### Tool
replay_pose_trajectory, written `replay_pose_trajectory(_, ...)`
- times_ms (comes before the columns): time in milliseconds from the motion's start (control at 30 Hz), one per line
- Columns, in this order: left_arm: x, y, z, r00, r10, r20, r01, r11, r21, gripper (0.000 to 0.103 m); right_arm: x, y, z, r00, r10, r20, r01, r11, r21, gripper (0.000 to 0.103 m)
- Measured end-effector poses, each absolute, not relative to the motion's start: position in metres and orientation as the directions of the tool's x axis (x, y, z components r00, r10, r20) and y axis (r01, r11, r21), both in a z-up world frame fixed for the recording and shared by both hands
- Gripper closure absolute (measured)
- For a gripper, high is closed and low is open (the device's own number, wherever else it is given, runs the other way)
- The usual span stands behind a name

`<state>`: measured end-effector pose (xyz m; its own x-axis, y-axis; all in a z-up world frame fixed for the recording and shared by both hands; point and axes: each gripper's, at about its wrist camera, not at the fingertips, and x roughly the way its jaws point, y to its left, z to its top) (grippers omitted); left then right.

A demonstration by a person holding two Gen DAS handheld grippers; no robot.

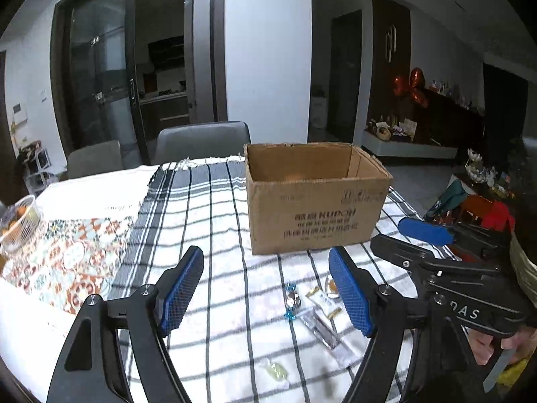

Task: Organize snacks
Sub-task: 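Move the left gripper to the pale green candy while the right approaches the chocolate bar, then grasp the pale green candy with the left gripper while the right grasps the chocolate bar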

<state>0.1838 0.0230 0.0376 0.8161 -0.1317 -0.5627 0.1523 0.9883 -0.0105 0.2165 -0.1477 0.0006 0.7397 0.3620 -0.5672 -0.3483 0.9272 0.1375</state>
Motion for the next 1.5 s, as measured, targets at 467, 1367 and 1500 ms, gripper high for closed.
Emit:
replay_pose_trajectory(467,0.141,0.03,-0.034,0.777,-0.087,-0.624,0.11,0.994,-0.002,0.031,0.196,-0.129,-0.062,0.642,0.398,-0.655,-0.395,0.904,0.162,0.054)
replay_pose_trajectory(1367,0.167,0.026,-0.114,0.583,-0.197,-0.789,0.1,0.98,-0.171,0.071,0.211,-0.115,-0.132,0.499,0.393,-0.772,-0.373,0.902,0.218,0.065)
replay_pose_trajectory(1500,0.171,0.025,-0.118,0.575,-0.203,-0.793,0.099,0.979,-0.179,0.073,0.216,-0.111,-0.138,0.489,0.385,-0.783,-0.376,0.903,0.209,0.065)
